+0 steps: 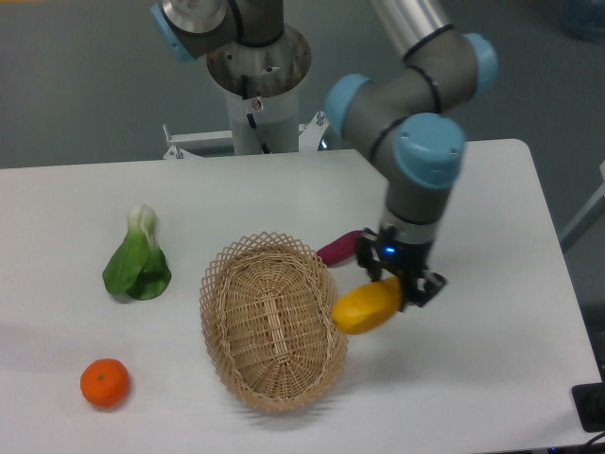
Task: Pick up the mango from the basket
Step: 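Lift the mango out of the basket and carry it away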
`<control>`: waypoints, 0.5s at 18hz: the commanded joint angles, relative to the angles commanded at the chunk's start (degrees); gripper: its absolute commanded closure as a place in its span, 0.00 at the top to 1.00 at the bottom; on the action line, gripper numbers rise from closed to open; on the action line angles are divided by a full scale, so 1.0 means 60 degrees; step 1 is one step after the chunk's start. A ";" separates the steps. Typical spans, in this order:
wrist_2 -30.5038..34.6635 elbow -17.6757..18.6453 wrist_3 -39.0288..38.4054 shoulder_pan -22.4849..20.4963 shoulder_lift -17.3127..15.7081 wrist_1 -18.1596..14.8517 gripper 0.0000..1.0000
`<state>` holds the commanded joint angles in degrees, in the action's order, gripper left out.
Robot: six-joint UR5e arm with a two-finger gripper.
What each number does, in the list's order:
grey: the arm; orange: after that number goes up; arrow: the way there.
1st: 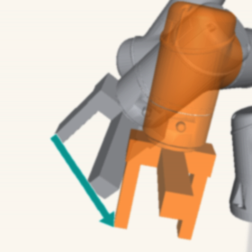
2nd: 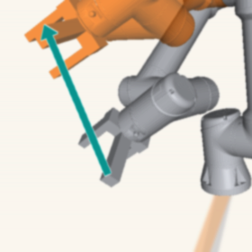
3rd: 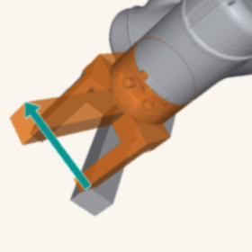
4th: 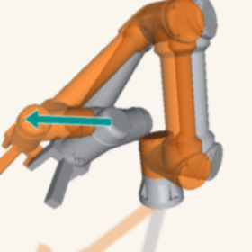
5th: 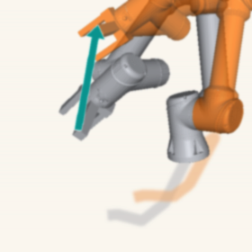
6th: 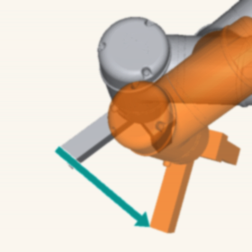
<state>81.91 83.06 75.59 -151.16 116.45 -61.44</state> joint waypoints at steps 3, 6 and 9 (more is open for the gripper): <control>0.0174 -0.0644 0.0029 -0.0308 0.0468 -0.0044 0.14; 0.0892 -0.1390 0.0276 -0.0367 0.0894 -0.0700 0.14; 0.0908 -0.1934 0.0849 -0.0557 0.1129 -0.1157 0.15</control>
<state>87.36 71.46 80.68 -154.51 123.22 -68.38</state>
